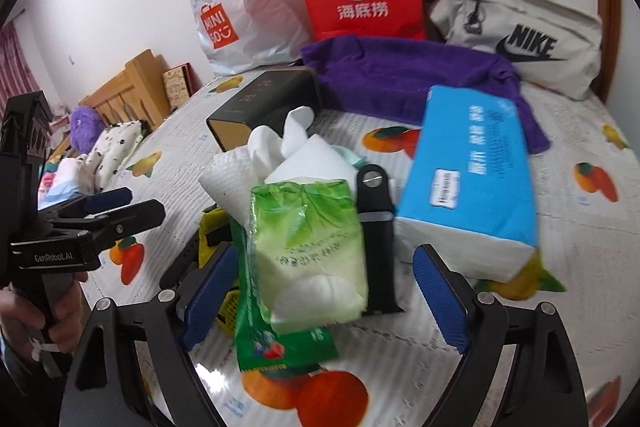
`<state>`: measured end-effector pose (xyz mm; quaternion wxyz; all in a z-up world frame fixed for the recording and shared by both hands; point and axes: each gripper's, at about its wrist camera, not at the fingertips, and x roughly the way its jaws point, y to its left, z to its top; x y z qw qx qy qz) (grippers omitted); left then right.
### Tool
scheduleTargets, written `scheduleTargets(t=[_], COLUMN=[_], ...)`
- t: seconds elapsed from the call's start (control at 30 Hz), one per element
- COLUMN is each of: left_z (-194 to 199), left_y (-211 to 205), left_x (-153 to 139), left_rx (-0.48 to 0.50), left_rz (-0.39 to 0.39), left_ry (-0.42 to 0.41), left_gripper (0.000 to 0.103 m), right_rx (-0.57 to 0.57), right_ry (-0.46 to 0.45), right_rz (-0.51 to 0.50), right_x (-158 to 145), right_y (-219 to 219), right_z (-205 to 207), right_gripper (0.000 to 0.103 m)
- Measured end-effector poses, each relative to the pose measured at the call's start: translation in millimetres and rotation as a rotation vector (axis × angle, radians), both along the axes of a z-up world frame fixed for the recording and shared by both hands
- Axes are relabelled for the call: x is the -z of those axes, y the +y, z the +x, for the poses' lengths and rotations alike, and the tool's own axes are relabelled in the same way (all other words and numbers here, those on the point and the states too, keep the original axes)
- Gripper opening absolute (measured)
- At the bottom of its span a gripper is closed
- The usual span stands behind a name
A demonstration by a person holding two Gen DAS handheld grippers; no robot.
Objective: Organize soft objects
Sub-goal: 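Grasp the green wet-wipes pack with the right tool while the left grasps the white cloth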
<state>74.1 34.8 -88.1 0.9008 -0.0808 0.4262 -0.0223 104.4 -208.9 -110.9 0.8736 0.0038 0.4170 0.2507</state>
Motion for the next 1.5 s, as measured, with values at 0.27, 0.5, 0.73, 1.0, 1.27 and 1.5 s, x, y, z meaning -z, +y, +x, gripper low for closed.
scheduleTargets(t=[0.27, 0.5, 0.73, 1.0, 1.27, 1.5], left_z=[6.7, 12.4, 13.0, 29.3, 45.0, 48.2], left_y=[-0.2, -6.6, -27.0, -74.6, -118.0, -113.7], left_x=[4.8, 4.2, -12.5, -6.2, 11.6, 8.9], left_rx=[0.006, 0.018, 0.098, 0.232, 0.3, 0.29], left_rz=[0.004, 0.014, 0.016, 0.08, 0.299, 0.252], left_ry=[0.018, 0.022, -0.028, -0.018, -0.021, -0.019], left_gripper=[0.103, 0.103, 0.103, 0.103, 0.103, 0.049], right_rx=[-0.034, -0.045, -0.031, 0.019, 0.083, 0.118], right_ry=[0.035, 0.018, -0.008, -0.028, 0.007, 0.058], right_rz=[-0.008, 0.019, 0.04, 0.026, -0.023, -0.066], right_x=[14.4, 4.1, -10.5, -20.0, -4.7, 15.7], right_y=[9.4, -2.6, -16.7, -39.2, -68.3, -86.3], right_z=[8.5, 2.7, -8.8, -17.3, -24.8, -26.2], right_gripper=[0.062, 0.053, 0.053, 0.053, 0.053, 0.053])
